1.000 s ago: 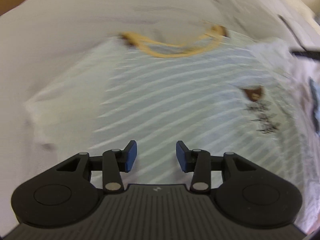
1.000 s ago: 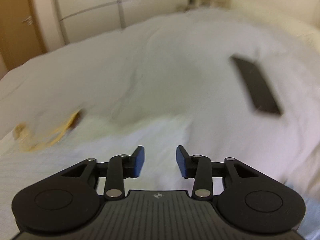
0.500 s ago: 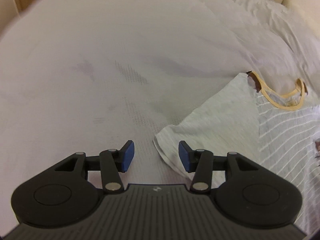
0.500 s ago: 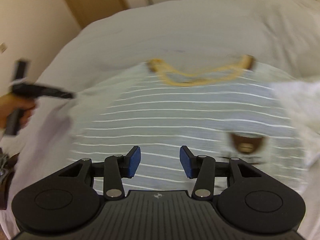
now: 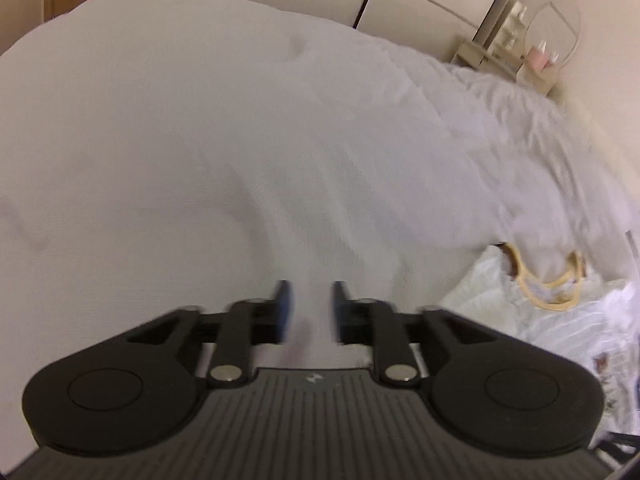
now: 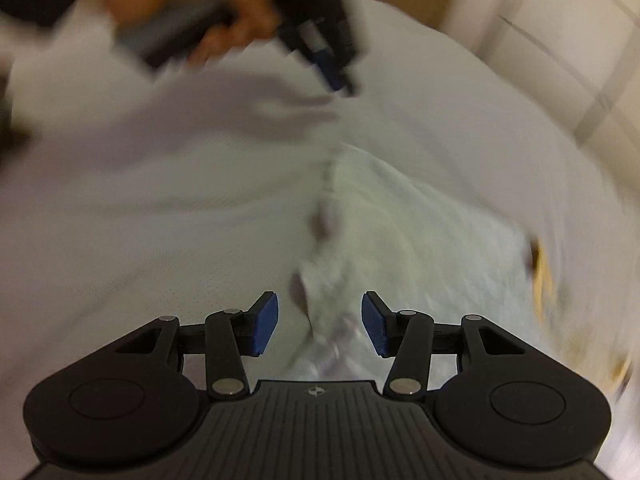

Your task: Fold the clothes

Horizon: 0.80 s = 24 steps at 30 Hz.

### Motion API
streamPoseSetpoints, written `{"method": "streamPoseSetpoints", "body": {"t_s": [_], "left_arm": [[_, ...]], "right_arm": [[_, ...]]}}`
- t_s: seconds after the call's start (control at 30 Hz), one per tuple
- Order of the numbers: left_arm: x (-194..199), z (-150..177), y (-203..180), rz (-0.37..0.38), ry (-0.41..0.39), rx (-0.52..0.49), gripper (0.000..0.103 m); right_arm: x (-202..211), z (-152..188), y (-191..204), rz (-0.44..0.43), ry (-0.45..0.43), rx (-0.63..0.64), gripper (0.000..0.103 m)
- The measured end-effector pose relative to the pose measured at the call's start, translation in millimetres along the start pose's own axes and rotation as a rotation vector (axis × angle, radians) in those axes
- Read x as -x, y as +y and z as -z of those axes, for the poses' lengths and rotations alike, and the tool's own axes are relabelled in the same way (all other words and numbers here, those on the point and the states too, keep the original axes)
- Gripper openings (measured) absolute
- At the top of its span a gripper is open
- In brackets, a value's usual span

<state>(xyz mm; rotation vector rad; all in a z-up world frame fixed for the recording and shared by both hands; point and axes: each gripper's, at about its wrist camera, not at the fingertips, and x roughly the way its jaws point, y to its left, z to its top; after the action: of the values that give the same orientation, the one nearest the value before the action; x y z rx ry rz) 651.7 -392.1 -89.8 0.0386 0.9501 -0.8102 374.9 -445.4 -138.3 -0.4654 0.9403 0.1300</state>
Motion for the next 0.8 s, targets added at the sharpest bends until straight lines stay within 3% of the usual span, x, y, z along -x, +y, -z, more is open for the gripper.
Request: {"method": "streamPoseSetpoints", "body": {"t_s": [0.13,0.17,0.2,0.23,0.37,0.4,0.47,0.53,0.6,0.67,0.8], "left_arm": [[29,26,11,0.023,0.014,0.019,0.026],[36,33,13,0.023,0.014,0.031,0.026],[42,40,16,0.022,0.014,0.043,0.026],[49,47,18,0.021,0.014,0.056,0.026],[69,72,23,0.013,0.010,0.125,0.026],[70,77,24,0.014,0.017,0.144,0.026],[72,87,24,0.018,0.034,0.175,0.026],[70,95,20,0.045,0.065,0.179,0.027],[62,99,12,0.097,0.099,0.172,0.027],[51,101,-1,0.159,0.130,0.152,0.027],[21,104,-30,0.235,0.193,0.110,0.028]], "right_arm": [[-37,-8,37,0.157,0.087,0.357,0.049],[-40,-8,38,0.181,0.076,0.380,0.040],[-41,-11,35,0.182,0.064,0.366,0.020],[-36,-15,28,0.153,0.038,0.308,0.012],[-3,-30,12,0.034,-0.085,0.130,0.011],[5,-32,13,0.000,-0.110,0.115,0.007],[15,-31,22,-0.043,-0.130,0.157,0.011],[15,-28,28,-0.084,-0.097,0.152,0.014],[19,-21,26,-0.100,-0.068,0.093,0.029],[21,-12,20,-0.120,-0.026,0.006,0.037],[38,22,17,-0.163,0.060,-0.179,0.041]]}}
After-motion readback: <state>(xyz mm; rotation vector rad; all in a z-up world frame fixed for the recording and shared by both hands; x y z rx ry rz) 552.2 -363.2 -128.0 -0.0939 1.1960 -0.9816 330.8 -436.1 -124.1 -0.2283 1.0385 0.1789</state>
